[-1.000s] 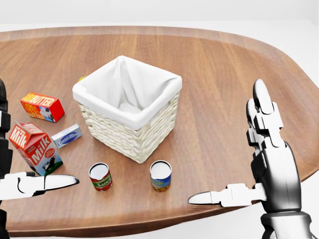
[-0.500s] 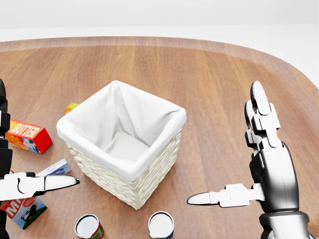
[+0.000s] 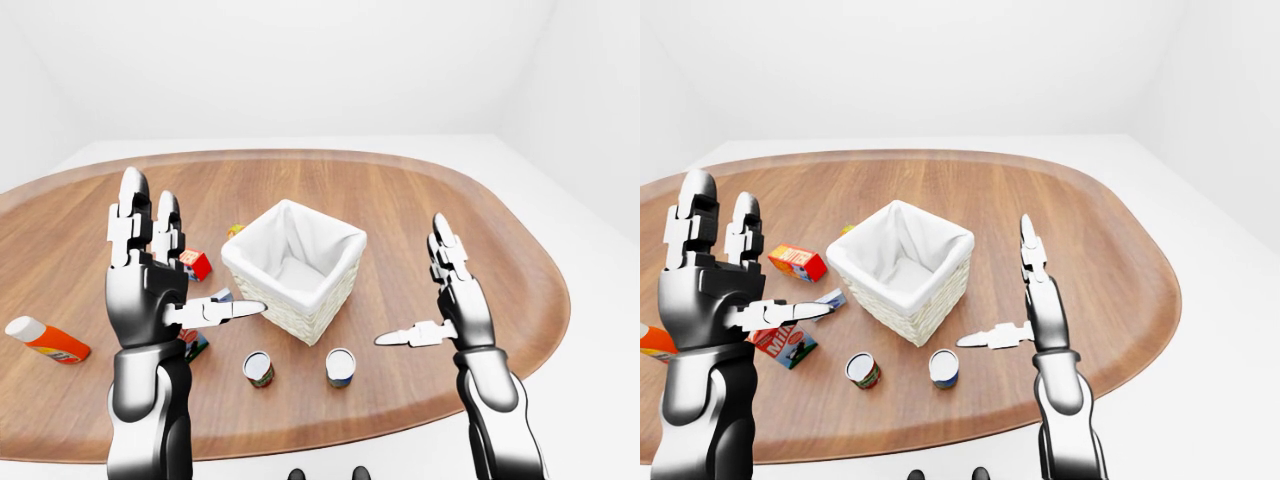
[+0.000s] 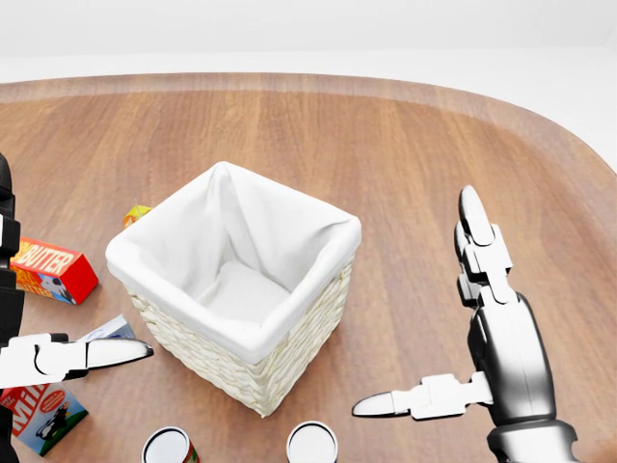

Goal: Pick up the alphabet soup, and put it in the basket.

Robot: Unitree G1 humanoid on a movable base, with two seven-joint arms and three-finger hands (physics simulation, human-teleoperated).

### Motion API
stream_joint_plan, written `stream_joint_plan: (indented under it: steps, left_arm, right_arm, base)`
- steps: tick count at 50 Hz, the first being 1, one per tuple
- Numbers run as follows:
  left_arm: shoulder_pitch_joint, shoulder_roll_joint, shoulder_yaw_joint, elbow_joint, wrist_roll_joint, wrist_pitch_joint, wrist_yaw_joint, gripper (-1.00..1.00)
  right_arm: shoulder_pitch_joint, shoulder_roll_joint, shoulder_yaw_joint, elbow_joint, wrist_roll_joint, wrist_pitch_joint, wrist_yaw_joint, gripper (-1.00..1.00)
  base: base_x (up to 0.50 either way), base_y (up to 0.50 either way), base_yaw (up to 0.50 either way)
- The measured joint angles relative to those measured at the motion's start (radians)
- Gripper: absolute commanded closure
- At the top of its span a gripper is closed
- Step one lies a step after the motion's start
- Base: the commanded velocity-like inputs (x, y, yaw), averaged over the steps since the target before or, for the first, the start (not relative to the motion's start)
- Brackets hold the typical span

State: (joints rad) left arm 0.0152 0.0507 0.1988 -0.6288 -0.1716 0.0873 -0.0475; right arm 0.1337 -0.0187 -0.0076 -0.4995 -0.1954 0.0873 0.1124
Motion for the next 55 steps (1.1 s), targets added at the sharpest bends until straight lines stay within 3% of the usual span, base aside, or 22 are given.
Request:
stream_joint_plan:
  steps: [31,55]
  left_arm:
    - [-0.002,0.0,0.001,0.005,-0.001,0.0,0.004,-1.0]
    - [-0.001,0.0,-0.001,0.007,-0.002,0.0,0.006,-1.0]
  right_arm:
    - [0.15,-0.043,0.16,0.173,-0.124,0.0,0.055,-1.0]
    - [0.158,-0.05,0.204,0.276,-0.162,0.0,0.072,-1.0]
  base:
    - [0.0,0.0,0.0]
    - [0.0,0.0,0.0]
